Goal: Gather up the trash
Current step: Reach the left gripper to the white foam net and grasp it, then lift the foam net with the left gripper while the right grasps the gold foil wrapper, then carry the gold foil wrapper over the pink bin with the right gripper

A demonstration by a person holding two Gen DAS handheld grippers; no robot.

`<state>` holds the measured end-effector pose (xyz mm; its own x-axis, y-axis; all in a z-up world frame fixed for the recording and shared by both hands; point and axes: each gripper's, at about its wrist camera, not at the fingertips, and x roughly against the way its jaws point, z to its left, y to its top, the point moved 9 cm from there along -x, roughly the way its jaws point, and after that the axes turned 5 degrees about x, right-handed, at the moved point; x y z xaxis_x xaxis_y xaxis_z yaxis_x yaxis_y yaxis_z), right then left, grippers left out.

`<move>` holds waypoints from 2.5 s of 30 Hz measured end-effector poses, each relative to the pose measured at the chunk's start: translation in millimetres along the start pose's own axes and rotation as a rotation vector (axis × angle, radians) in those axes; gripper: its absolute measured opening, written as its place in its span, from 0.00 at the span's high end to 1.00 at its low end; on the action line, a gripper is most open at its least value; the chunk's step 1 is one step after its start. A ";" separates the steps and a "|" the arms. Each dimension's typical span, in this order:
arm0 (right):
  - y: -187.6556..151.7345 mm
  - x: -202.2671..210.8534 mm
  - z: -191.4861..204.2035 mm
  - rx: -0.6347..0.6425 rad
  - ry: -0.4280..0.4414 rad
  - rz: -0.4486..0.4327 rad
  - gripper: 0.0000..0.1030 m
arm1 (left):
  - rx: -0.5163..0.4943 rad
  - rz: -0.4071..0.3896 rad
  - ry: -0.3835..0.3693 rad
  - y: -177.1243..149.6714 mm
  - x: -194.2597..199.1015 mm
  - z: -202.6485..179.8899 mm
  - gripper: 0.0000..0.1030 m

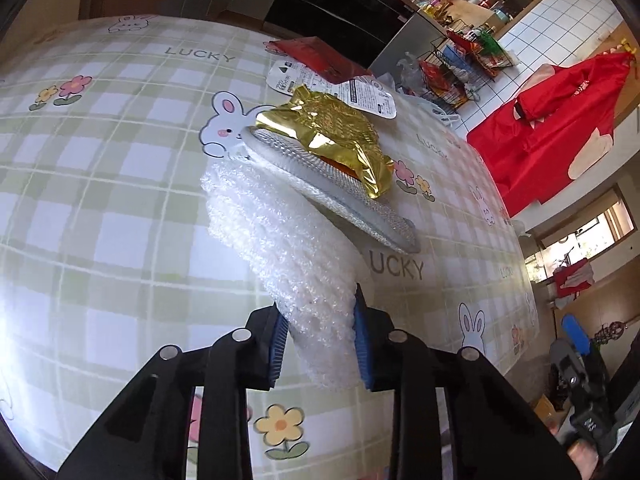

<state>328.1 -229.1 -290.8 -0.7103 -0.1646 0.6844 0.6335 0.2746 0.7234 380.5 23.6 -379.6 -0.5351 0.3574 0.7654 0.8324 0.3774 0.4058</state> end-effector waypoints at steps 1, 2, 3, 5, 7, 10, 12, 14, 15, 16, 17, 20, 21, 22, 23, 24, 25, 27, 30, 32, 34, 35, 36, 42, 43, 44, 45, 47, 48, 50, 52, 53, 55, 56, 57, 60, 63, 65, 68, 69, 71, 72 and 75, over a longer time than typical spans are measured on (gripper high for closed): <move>2.9 -0.6 3.1 0.014 0.003 -0.001 0.05 | -0.010 -0.015 0.006 -0.2 8.9 6.6 0.73; 6.7 -2.8 6.7 0.029 0.017 0.003 0.05 | -0.017 -0.029 0.011 0.2 17.7 13.7 0.73; 9.7 -4.8 9.4 0.035 0.031 0.006 0.05 | -0.024 -0.044 0.019 0.9 25.4 20.3 0.73; 18.4 -7.4 12.7 0.033 0.048 -0.010 0.05 | -0.043 -0.091 0.044 5.2 43.5 33.4 0.74; 26.0 -13.7 20.0 0.030 0.093 -0.011 0.05 | -0.058 -0.129 0.066 8.9 59.8 46.0 0.74; 38.3 -26.8 33.9 0.033 0.144 -0.006 0.06 | -0.063 -0.171 0.089 12.7 77.3 60.5 0.74; 50.9 -37.1 44.6 0.046 0.160 -0.017 0.06 | -0.065 -0.198 0.099 14.8 85.8 68.1 0.74; 65.2 -50.4 57.2 0.059 0.193 -0.026 0.06 | -0.056 -0.222 0.101 16.6 91.8 74.3 0.74; 71.0 -57.4 62.9 0.058 0.210 -0.025 0.06 | -0.053 -0.229 0.103 16.9 93.5 77.5 0.74; 78.1 -67.6 69.7 0.047 0.236 -0.015 0.06 | -0.050 -0.240 0.104 17.2 95.4 80.2 0.74; 83.1 -78.0 76.3 0.030 0.262 0.003 0.08 | -0.047 -0.250 0.104 17.7 96.7 82.7 0.74; 92.5 -113.4 94.3 -0.051 0.328 0.071 0.22 | -0.026 -0.266 0.094 16.9 97.7 87.5 0.74; 94.0 -123.4 98.0 -0.077 0.332 0.086 0.23 | -0.018 -0.269 0.089 16.2 98.0 88.6 0.74; 94.8 -133.3 101.7 -0.104 0.331 0.103 0.24 | -0.014 -0.273 0.087 15.5 98.7 90.1 0.74; 95.1 -144.8 106.1 -0.136 0.331 0.127 0.27 | -0.014 -0.279 0.087 14.8 99.6 91.0 0.74; 95.6 -152.8 109.9 -0.159 0.328 0.142 0.30 | -0.018 -0.284 0.089 14.1 100.5 91.6 0.74; 97.3 -161.3 115.5 -0.176 0.321 0.151 0.30 | -0.025 -0.289 0.095 13.3 100.9 91.6 0.74; 99.5 -171.2 123.3 -0.192 0.306 0.159 0.30 | -0.039 -0.300 0.117 12.5 101.1 92.5 0.74; 103.9 -189.1 128.9 -0.244 0.285 0.190 0.37 | -0.017 -0.311 0.129 11.3 101.5 99.6 0.74; 105.0 -199.8 128.0 -0.268 0.255 0.209 0.40 | 0.003 -0.314 0.124 9.5 101.4 103.5 0.74; 103.5 -208.9 126.7 -0.275 0.222 0.233 0.45 | 0.010 -0.314 0.117 7.3 101.6 105.8 0.73; 101.9 -212.9 126.1 -0.278 0.210 0.248 0.54 | 0.009 -0.314 0.116 5.9 101.5 106.3 0.73; 100.6 -215.5 125.5 -0.283 0.209 0.256 0.56 | 0.006 -0.314 0.118 4.5 101.4 106.7 0.73; 97.6 -220.0 125.3 -0.300 0.202 0.266 0.55 | 0.014 -0.333 0.168 3.4 99.9 118.9 0.72; 97.3 -218.9 125.3 -0.304 0.200 0.265 0.54 | 0.011 -0.337 0.179 3.5 99.3 121.2 0.72; 96.3 -217.4 125.6 -0.317 0.202 0.269 0.54 | 0.009 -0.338 0.185 4.1 98.6 122.8 0.72; 95.2 -216.2 126.2 -0.327 0.208 0.272 0.54 | 0.007 -0.338 0.189 3.9 98.5 123.3 0.72; 93.1 -214.4 128.5 -0.340 0.219 0.274 0.53 | 0.004 -0.341 0.199 4.3 97.1 125.6 0.72; 92.2 -213.5 129.7 -0.346 0.223 0.274 0.52 | 0.001 -0.341 0.207 4.0 96.0 126.8 0.72; 90.2 -211.9 132.3 -0.357 0.233 0.275 0.47 | 0.002 -0.344 0.213 2.5 94.3 128.1 0.72; 90.8 -210.5 134.8 -0.379 0.244 0.267 0.35 | 0.007 -0.342 0.213 2.2 92.0 130.7 0.71; 91.7 -210.0 136.7 -0.393 0.254 0.263 0.34 | 0.008 -0.343 0.213 1.8 91.6 131.4 0.71; 92.2 -210.7 140.0 -0.395 0.257 0.268 0.34 | 0.010 -0.342 0.213 1.3 90.6 132.7 0.71; 92.7 -211.2 141.7 -0.387 0.254 0.271 0.35 | 0.012 -0.341 0.213 0.4 90.0 132.9 0.71; 92.9 -211.7 142.7 -0.381 0.250 0.274 0.44 | 0.015 -0.339 0.212 0.2 89.4 133.7 0.71; 92.9 -211.7 140.3 -0.393 0.246 0.275 0.63 | 0.014 -0.338 0.213 -1.3 87.0 134.0 0.70; 102.4 -199.4 136.6 -0.341 0.211 0.204 0.71 | 0.009 -0.338 0.214 -4.1 83.9 134.5 0.68; 110.4 -187.1 139.9 -0.267 0.197 0.151 0.72 | -0.001 -0.351 0.208 -5.1 84.3 133.5 0.68; 117.1 -168.2 141.6 -0.229 0.204 0.099 0.74 | 0.008 -0.355 0.188 -5.9 85.8 132.4 0.68; 118.7 -162.0 140.9 -0.224 0.210 0.085 0.74 | 0.006 -0.355 0.184 -5.7 87.2 130.6 0.68; 120.1 -148.9 139.4 -0.215 0.219 0.060 0.75 | 0.000 -0.356 0.172 -5.5 91.3 125.4 0.68; 120.1 -142.7 137.4 -0.216 0.223 0.051 0.75 | -0.007 -0.359 0.166 -6.3 94.2 121.1 0.68; 116.0 -121.5 130.2 -0.214 0.234 0.022 0.75 | -0.032 -0.362 0.142 -9.8 102.1 107.6 0.68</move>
<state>447.9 -53.9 -301.9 -0.6216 -0.3809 0.6845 0.7157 0.0789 0.6939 302.2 148.3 -359.1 -0.7717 0.0830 0.6305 0.5985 0.4301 0.6759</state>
